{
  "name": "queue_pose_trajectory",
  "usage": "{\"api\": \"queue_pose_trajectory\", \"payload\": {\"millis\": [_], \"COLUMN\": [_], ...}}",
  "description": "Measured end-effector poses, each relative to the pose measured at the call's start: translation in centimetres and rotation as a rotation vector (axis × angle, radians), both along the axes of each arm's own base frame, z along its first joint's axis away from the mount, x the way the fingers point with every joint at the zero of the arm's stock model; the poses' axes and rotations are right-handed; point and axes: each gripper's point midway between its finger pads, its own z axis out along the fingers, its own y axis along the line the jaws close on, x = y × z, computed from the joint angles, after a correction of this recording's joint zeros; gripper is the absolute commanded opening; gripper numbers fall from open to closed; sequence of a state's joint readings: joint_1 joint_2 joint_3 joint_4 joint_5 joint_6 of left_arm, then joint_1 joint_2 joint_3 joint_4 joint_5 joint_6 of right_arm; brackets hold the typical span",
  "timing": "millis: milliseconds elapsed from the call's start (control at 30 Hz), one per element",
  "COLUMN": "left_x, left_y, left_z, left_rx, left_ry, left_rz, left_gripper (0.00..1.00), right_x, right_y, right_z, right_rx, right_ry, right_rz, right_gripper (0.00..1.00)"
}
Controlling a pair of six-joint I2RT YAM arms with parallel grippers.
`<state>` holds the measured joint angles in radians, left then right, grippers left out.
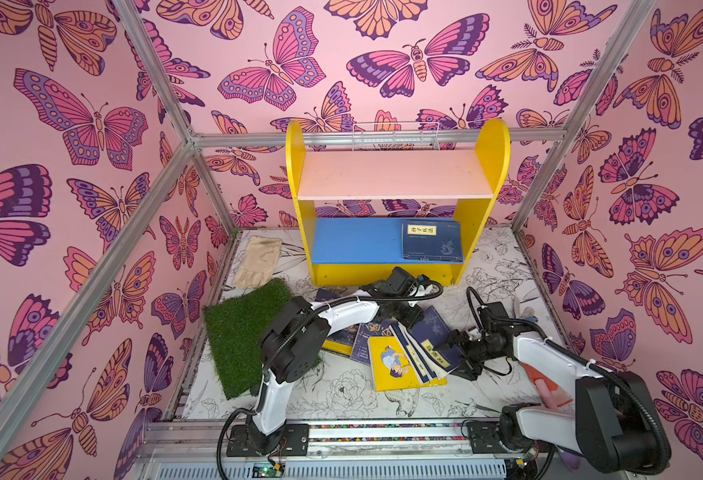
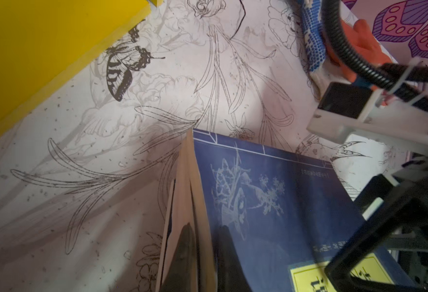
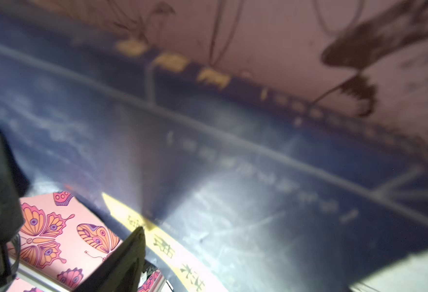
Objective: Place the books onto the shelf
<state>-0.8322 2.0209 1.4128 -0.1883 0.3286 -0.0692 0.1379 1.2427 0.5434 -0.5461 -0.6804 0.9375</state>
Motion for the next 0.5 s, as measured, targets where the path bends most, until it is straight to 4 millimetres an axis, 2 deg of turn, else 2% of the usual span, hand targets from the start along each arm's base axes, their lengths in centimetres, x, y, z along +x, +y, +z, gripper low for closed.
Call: {"api": "queue_pose_trajectory", "payload": {"millis": [67,167,300,400,500], "left_x": [0.1,-0.1,-1.4,-2.8,-4.3], "left_y": [0.0,-0.1,0.1,0.6,1.4], "left_z": [-0.1,-0.1,0.3,0.9,1.5], "left_rx": [0.002,-0.003,-0.017,-0.023,-0.028], "left_ry": [-0.004,-0.010,-0.013,-0.022,-0.036], "left_rz": [0.002,-0.014,-0.074,-0.129,-0.194], "left_gripper": [0.00,0.00,0.00,0.00,0.00], "right_x": [0.4,1.6,2.9,3.9,5.4], "right_y": [-1.1,-4.1,-7.5,-8.0,-7.4], "right_z": [0.6,2.0,3.6,4.4,5.1], "right_rx": [-0.040,-0.134,-0.260,-0.283,-0.254], "right_ry": [-0.027,-0.107,-0.219,-0.305,-0.413], "right_rz": [-0.025,-0.114,-0.205,-0.197,-0.165], "right_gripper": [0.81,0.81,0.79,0.77,0.74]}}
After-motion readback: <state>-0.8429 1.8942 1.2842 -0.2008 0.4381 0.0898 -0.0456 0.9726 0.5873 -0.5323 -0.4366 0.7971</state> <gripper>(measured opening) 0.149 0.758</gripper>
